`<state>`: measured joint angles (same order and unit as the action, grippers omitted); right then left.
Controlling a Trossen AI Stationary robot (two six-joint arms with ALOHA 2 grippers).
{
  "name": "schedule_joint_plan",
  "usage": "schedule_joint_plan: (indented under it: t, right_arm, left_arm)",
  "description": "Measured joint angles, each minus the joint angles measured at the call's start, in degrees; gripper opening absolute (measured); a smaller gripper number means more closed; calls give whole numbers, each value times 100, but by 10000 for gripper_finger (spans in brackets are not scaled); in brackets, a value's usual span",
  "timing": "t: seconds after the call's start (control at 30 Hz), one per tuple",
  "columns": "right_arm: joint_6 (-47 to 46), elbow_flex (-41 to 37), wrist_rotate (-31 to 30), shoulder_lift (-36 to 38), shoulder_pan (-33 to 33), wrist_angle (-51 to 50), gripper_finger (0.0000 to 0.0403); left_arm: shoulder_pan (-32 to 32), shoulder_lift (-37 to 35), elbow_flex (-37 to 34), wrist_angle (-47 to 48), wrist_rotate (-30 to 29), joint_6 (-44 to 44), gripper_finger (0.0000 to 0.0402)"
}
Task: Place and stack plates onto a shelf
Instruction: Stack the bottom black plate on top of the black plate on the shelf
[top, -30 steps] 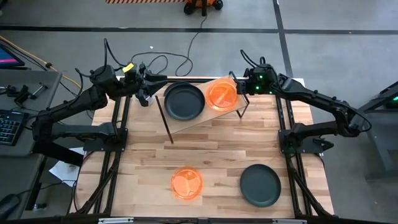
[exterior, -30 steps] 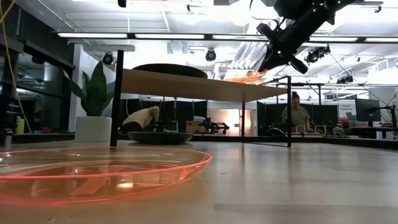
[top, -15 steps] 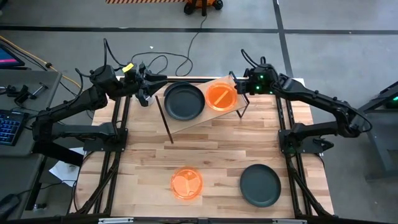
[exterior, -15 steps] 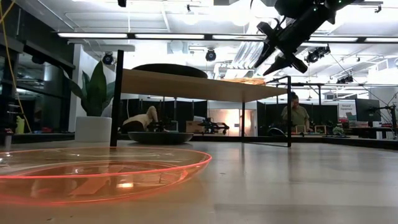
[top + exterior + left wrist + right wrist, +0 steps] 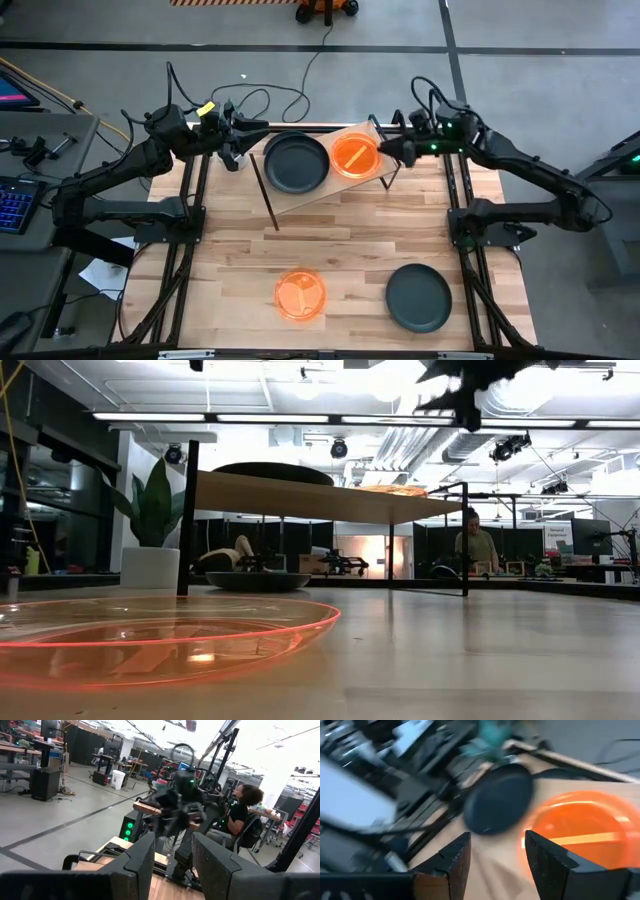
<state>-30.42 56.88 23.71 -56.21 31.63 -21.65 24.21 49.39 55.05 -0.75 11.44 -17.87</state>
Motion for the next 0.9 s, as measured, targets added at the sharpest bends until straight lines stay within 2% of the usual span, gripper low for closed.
schedule_joint_plan:
  t: [0.27,0.53,0.63,0.77,0.9]
  right_arm:
    - [243,2,-103,160,-842,81,170]
    - [370,2,-143,145,-1002,556,170]
    - [136,2,-58,145,-1009,509,170]
    - [-392,4,341,145,-1284,-367,170]
    - [-570,-115,324,149,-2066,-1810,170]
  left_arm:
    - [-1,0,0,0,0,-7,120]
    - [1,0,0,2,0,-46,120]
    - [1,0,0,4,-1,-258,120]
    - [-1,0,0,9,0,-306,120]
    - [1,0,0,9,0,-306,120]
